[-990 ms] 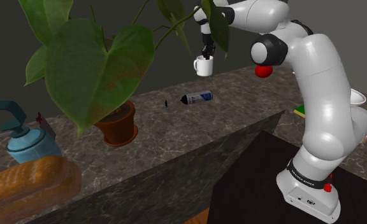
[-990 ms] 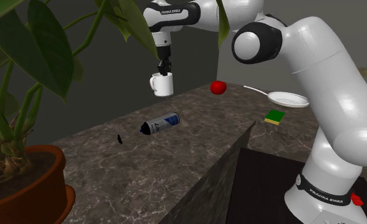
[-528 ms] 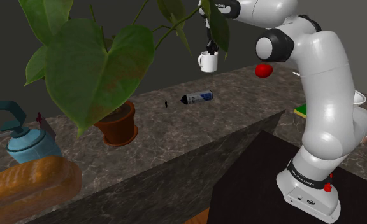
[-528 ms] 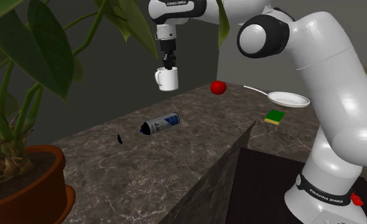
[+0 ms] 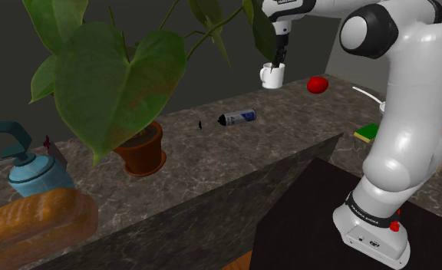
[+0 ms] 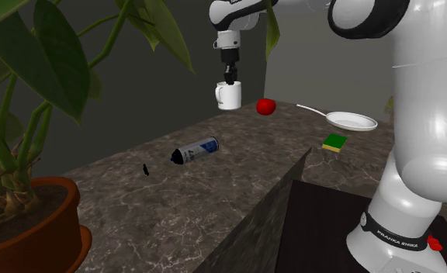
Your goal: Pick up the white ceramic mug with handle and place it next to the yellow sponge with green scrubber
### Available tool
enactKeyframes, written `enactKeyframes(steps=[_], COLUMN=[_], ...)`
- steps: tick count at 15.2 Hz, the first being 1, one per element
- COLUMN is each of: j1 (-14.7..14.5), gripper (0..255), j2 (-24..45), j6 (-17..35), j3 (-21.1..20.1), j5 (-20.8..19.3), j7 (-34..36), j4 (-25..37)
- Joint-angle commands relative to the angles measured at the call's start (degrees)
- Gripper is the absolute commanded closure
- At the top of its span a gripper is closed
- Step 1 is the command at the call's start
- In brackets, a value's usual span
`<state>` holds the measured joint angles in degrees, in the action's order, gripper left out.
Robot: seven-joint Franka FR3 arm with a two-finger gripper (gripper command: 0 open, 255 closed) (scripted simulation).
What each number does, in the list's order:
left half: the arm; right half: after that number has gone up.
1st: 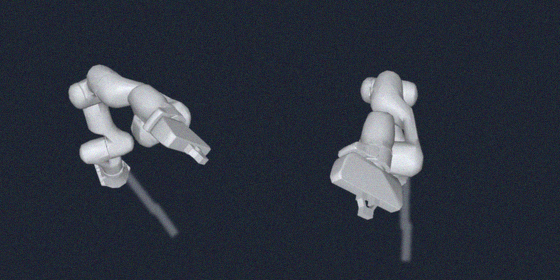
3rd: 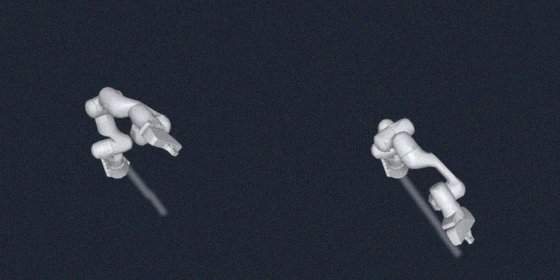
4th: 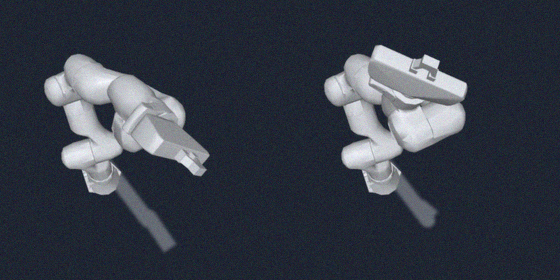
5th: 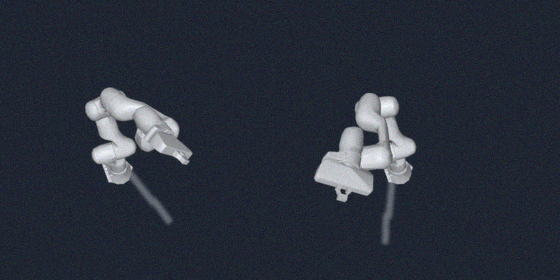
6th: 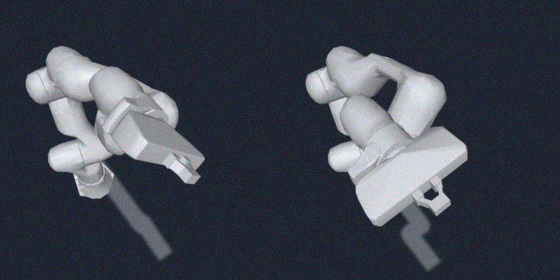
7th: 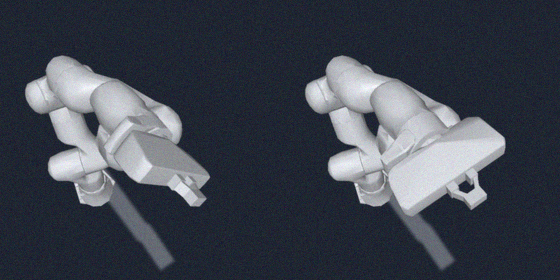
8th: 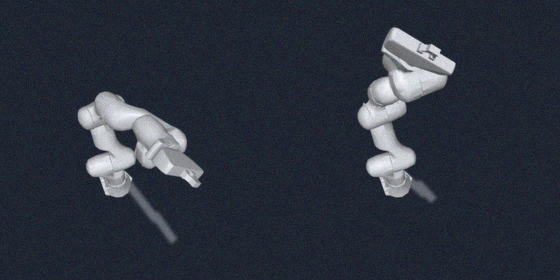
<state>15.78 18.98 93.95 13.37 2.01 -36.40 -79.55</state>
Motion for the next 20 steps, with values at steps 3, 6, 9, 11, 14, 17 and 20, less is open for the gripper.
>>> enactKeyframes(steps=[3, 6, 9, 11, 14, 17, 20], j1=[2.03, 3.6, 5.27, 6.43, 8.23, 10.09, 12.0], gripper=[255, 255, 255, 255, 255, 255, 255], j2=[-5.54, -8.89, -11.74, -13.38, -15.44, -17.02, -18.1], j6=[2.69, 4.08, 5.18, 5.78, 6.54, 7.15, 7.64], j3=[1.64, 2.96, 4.4, 5.42, 7.05, 8.79, 10.65], j5=[-1.08, -1.92, -2.75, -3.3, -4.09, -4.81, -5.4], j7=[-3.93, -6.83, -9.87, -11.97, -15.25, -18.69, -22.29], j4=[-8.02, -12.57, -16.31, -18.39, -20.94, -22.84, -24.12])
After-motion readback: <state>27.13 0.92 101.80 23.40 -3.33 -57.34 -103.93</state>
